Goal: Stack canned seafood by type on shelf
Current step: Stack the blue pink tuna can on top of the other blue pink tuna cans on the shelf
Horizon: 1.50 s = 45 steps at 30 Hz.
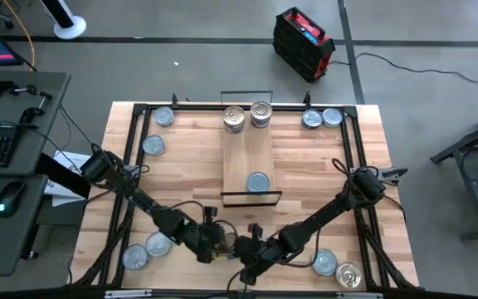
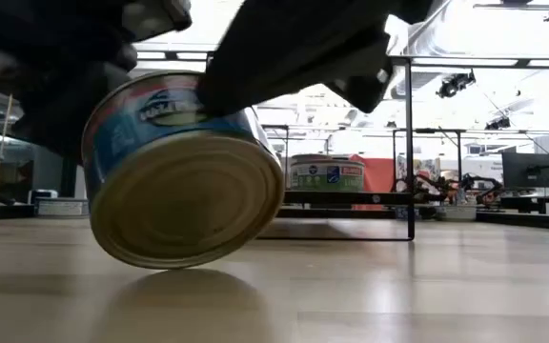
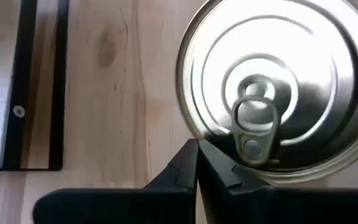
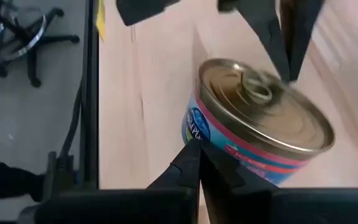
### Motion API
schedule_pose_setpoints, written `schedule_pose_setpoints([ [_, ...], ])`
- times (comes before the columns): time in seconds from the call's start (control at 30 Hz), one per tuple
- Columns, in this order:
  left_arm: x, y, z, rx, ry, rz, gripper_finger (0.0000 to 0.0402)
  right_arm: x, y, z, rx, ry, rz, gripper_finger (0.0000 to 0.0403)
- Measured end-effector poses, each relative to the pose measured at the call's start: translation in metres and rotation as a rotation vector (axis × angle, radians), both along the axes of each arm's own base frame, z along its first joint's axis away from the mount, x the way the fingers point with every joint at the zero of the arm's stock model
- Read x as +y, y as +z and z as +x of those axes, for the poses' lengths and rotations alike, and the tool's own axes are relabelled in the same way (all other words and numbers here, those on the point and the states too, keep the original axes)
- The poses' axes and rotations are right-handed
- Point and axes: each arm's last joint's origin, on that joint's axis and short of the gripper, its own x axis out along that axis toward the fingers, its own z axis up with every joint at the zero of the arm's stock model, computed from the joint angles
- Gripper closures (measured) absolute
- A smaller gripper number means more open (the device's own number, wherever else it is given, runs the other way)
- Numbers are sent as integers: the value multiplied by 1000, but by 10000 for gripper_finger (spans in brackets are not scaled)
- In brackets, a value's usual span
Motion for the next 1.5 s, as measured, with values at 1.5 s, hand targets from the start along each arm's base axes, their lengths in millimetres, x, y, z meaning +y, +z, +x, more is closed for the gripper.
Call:
schedule_pose_setpoints([
  [1.5,20,-3,5,73,9,64,401,-55,17,36,-31,79,-360,403],
])
